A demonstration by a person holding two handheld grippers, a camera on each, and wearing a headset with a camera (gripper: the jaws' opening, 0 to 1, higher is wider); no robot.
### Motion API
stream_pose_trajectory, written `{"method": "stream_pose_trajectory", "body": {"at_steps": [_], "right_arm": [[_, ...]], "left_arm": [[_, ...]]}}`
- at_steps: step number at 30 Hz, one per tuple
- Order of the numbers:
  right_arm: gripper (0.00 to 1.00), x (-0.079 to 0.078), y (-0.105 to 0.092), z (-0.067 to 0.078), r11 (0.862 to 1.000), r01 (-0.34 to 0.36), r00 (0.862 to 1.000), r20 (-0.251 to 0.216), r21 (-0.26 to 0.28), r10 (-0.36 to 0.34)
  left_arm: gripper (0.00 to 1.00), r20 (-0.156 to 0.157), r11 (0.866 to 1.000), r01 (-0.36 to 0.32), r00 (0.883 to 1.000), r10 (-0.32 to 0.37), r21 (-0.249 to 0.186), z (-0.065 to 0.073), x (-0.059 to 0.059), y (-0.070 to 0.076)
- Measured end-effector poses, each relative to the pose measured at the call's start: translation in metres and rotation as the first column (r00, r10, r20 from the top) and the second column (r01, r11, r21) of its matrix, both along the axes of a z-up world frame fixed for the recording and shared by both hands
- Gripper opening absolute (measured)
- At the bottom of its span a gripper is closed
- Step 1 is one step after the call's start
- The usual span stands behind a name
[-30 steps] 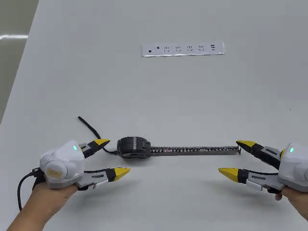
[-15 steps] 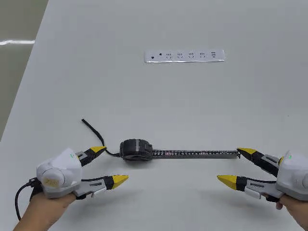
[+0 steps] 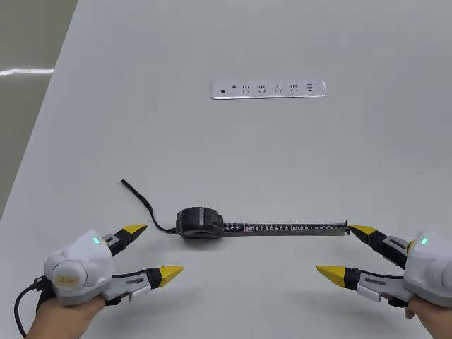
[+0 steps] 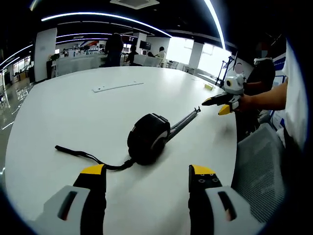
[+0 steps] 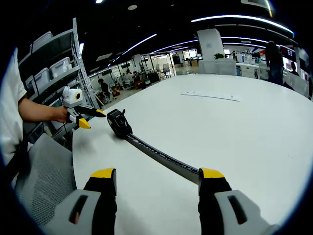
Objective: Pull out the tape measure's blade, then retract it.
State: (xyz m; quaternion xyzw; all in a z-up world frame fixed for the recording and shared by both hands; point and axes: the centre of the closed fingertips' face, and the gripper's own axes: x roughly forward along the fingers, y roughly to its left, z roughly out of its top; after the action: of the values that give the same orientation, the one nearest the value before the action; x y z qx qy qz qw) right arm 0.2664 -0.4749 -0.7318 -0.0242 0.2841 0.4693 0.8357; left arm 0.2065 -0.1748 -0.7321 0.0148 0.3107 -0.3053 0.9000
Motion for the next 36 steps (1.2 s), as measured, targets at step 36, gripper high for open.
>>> {"method": "stream_pose_trajectory", "body": {"at_steps": [36], "right_arm": [[0.72, -0.030, -0.009, 0.019, 0.994, 0.106, 0.992, 0.066, 0.031, -0.108]], "left_arm": [[0.68, 0.032, 0.994, -0.106, 0.994, 0.108, -0.036, 0.011, -0.038, 0.013]]}}
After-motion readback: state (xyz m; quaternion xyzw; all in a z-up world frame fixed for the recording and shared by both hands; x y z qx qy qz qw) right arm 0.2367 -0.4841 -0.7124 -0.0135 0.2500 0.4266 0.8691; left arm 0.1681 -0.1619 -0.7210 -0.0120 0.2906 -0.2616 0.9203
